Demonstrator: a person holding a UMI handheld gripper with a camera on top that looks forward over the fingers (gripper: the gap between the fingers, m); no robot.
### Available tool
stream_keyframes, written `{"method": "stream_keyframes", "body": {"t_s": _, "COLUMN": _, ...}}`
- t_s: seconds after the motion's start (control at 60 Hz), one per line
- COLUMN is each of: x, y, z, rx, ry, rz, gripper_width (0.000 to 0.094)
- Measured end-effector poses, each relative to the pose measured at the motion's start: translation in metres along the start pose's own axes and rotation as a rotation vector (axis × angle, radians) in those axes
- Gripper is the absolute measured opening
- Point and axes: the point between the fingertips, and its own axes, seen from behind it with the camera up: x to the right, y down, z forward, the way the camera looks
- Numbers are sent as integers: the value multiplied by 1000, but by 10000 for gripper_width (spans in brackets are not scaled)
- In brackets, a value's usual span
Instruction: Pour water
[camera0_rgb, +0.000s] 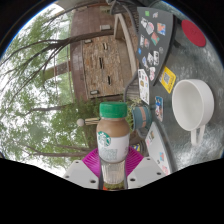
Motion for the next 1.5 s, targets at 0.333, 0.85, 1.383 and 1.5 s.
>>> {"method": "stream_keyframes", "body": {"t_s": 0.333, "x": -75, "y": -175, "z": -33, "rx": 173, "ry": 269, "rz": -1283, "gripper_width": 281}}
{"method": "stream_keyframes", "body": {"t_s": 0.85, "x": 125, "y": -280, "z": -100, "rx": -172, "ry": 420, "rz": -1638, "gripper_width": 280}}
{"method": "stream_keyframes", "body": {"t_s": 1.383, "x": 155, "y": -286, "z": -116, "rx": -241, "ry": 474, "rz": -1578, "gripper_width": 539}}
{"method": "stream_keyframes", "body": {"t_s": 1.5, "x": 157, "y": -277, "z": -137, "rx": -257, "ry": 575, "rz": -1520, "gripper_width": 864}}
